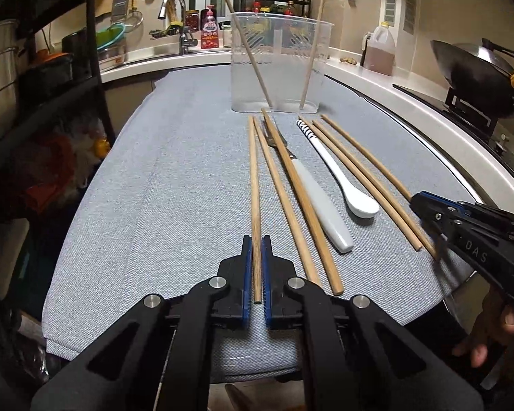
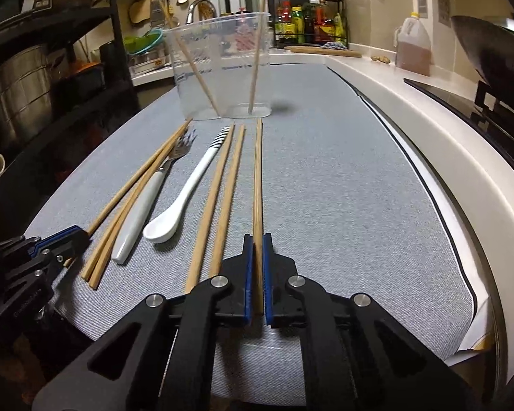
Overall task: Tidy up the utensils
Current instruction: 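Close the left tool on a chopstick while the right tool grasps another, then lift the two held chopsticks off the cloth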
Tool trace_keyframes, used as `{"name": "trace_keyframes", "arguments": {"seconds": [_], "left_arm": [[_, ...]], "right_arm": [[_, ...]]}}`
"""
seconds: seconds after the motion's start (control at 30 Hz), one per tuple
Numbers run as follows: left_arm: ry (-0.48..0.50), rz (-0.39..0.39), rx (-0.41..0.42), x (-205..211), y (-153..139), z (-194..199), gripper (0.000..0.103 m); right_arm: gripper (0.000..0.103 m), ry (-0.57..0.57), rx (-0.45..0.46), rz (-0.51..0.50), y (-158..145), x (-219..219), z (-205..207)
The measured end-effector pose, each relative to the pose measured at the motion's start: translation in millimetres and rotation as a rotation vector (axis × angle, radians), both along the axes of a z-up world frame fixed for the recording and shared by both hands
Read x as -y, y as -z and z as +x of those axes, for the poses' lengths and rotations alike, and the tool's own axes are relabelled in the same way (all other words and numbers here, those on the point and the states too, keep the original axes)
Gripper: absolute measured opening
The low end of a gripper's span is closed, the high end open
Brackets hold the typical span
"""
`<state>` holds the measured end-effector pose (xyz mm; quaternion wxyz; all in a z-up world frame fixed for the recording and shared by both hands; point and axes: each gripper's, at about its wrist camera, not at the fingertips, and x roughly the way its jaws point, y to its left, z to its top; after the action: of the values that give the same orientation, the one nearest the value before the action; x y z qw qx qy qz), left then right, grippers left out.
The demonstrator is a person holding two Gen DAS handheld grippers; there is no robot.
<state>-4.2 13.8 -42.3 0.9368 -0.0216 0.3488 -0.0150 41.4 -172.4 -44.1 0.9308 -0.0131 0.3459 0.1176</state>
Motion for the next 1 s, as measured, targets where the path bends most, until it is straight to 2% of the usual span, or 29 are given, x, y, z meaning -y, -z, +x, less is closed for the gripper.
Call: {"name": "trace_keyframes", "arguments": {"seconds": [0.3,0.67,1.0], "left_arm": [[-0.032,-0.017,0.013,-6.1,0.8,1.2,0.006],[-0.041,0.001,0.052,1.7,3.1,4.2,0.006],[-0.07,0.012,0.07,-0.9,3.0,3.5,0.006]], "right_arm": [[0.007,0.034,-0.005,0.001,0.4,6.5,2.1],[0.008,0.04,0.054,-0.02,4.4,1.2,-10.2],[0.006,0.038,0.058,-0.024,3.1,0.0,-10.7]]}}
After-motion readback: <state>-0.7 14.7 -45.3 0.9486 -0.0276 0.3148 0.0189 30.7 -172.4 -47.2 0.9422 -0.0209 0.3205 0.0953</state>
